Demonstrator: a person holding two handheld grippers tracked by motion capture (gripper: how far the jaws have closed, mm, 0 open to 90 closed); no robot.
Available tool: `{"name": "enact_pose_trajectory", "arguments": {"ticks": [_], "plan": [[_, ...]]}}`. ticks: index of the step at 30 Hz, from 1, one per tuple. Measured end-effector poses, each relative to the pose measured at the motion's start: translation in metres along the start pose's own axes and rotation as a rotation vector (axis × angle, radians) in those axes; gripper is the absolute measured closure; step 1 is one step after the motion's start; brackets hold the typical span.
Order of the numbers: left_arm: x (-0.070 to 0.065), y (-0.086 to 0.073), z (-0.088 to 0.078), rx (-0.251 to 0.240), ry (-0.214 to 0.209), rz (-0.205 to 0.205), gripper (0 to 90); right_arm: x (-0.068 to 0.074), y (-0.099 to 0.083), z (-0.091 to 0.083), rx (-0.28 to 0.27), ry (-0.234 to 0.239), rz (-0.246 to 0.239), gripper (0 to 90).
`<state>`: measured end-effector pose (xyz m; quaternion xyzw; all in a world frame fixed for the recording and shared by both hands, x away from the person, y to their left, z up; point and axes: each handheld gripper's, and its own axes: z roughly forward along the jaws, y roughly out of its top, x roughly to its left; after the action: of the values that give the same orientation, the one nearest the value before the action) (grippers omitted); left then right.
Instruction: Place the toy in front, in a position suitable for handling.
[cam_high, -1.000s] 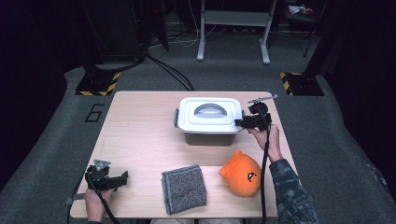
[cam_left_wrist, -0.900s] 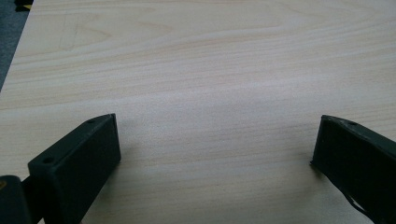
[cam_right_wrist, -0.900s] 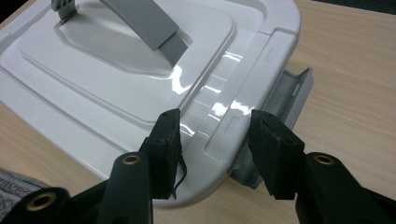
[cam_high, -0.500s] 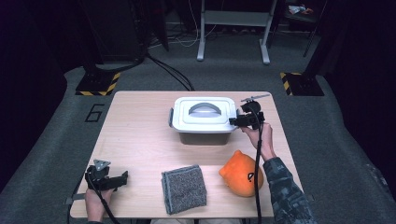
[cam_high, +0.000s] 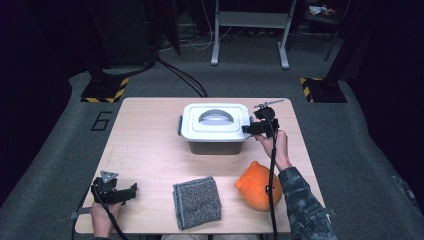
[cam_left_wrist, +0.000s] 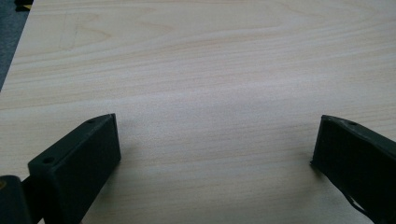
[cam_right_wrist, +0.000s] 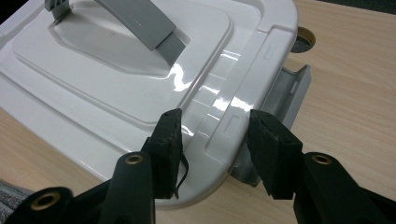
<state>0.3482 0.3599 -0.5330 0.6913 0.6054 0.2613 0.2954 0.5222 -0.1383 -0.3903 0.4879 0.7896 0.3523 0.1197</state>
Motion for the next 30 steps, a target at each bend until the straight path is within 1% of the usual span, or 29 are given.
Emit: {"name": "enact_pose_trajectory", "arguments": {"ticks": [2,3,6,7,8,10,14,15,16,19,21,22,23,24,29,30], "plan": [[0.0,0.0,0.0,0.0,0.0,0.0,0.2,0.002,0.001,0.001,0.001,0.001,0.001,54.7],[0.0,0.0,0.0,0.0,0.0,-0.001,0.2,0.002,0.001,0.001,0.002,0.001,-0.008,54.6],[0.0,0.0,0.0,0.0,-0.001,-0.001,0.2,0.006,0.002,0.003,0.003,0.001,-0.013,54.4],[0.0,0.0,0.0,0.0,0.0,-0.002,0.2,0.007,0.003,0.004,0.003,0.003,-0.008,54.3],[0.0,0.0,0.0,-0.001,-0.001,-0.002,0.2,0.007,0.003,0.004,0.005,0.005,-0.016,54.3],[0.0,0.0,0.0,0.0,-0.001,-0.002,0.2,0.009,0.004,0.005,0.005,0.01,-0.01,54.1],[0.0,0.0,0.0,0.0,-0.001,-0.001,0.2,0.013,0.006,0.007,0.015,0.01,-0.021,53.9],[0.0,0.0,0.0,0.0,-0.001,-0.002,0.2,0.014,0.007,0.008,0.013,0.012,-0.016,53.8],[0.0,0.0,0.0,0.0,-0.001,-0.001,0.2,0.015,0.008,0.009,0.018,0.011,-0.022,53.8],[0.0,0.0,0.0,0.0,0.0,0.0,0.2,0.019,0.009,0.011,0.019,0.012,-0.019,53.7],[0.0,0.0,0.0,0.0,0.0,-0.001,0.2,0.02,0.01,0.012,0.021,0.008,-0.028,53.5],[0.0,0.0,0.0,-0.001,-0.001,-0.002,0.2,0.022,0.011,0.013,0.019,0.008,-0.016,53.5],[0.0,0.0,0.0,0.0,0.0,0.0,0.2,0.022,0.012,0.014,0.024,0.014,-0.03,53.5],[0.0,0.0,0.0,0.0,0.0,0.0,0.2,0.024,0.013,0.014,0.023,0.014,-0.018,53.4],[0.0,0.0,0.0,-0.001,-0.001,-0.002,0.2,0.029,0.015,0.019,0.021,0.018,-0.022,53.3],[0.0,0.0,0.0,-0.001,-0.001,-0.002,0.2,0.03,0.016,0.019,0.022,0.013,-0.024,53.3]]}}
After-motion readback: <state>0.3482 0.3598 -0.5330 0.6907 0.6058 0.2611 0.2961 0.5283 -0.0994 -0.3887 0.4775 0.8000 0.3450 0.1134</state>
